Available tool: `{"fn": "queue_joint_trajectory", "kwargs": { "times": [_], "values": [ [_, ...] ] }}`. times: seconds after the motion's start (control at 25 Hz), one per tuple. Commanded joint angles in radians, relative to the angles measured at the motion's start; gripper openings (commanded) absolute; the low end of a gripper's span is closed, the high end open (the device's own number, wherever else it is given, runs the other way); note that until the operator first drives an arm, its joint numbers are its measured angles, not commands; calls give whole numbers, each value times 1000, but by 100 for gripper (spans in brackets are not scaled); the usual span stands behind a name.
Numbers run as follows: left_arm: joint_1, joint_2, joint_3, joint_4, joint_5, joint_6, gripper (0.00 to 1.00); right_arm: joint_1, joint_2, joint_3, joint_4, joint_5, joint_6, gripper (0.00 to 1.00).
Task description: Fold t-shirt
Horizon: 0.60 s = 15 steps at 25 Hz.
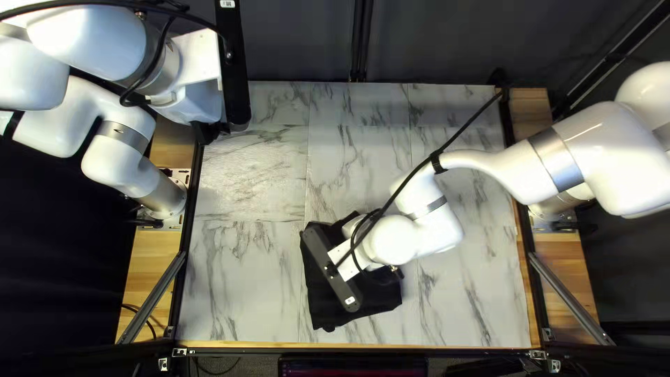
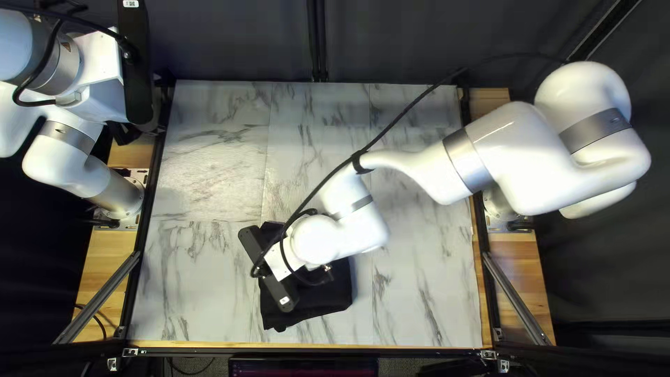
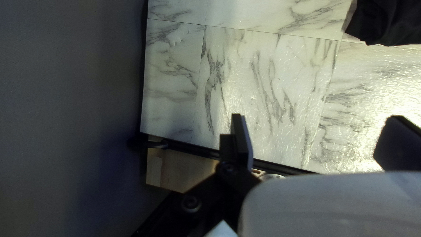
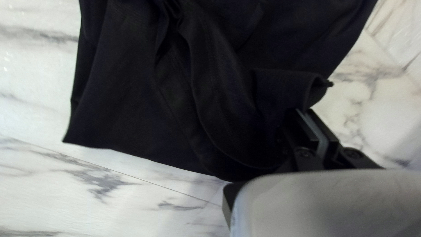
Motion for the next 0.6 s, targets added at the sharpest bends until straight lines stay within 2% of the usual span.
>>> {"fn": "queue_joint_trajectory", "kwargs": {
  "times": [0.04, 0.24, 0.44, 0.48, 0.52, 0.56, 0.6],
  "values": [
    [0, 0, 0, 0, 0, 0, 100, -1, 47, -91, -51, 39, -131, 0],
    [0, 0, 0, 0, 0, 0, 100, 6, 178, -252, -65, 119, -277, 0],
    [0, 0, 0, 0, 0, 0, 100, 27, 311, -380, -79, 196, -384, 0],
    [0, 0, 0, 0, 0, 0, 100, 28, 322, -392, -77, 204, -397, 31],
    [0, 0, 0, 0, 0, 0, 100, 30, 331, -406, -72, 216, -411, 88],
    [0, 0, 0, 0, 0, 0, 100, 29, 326, -404, -67, 220, -418, 100],
    [0, 0, 0, 0, 0, 0, 100, 29, 321, -400, -65, 219, -418, 100]
  ]
}}
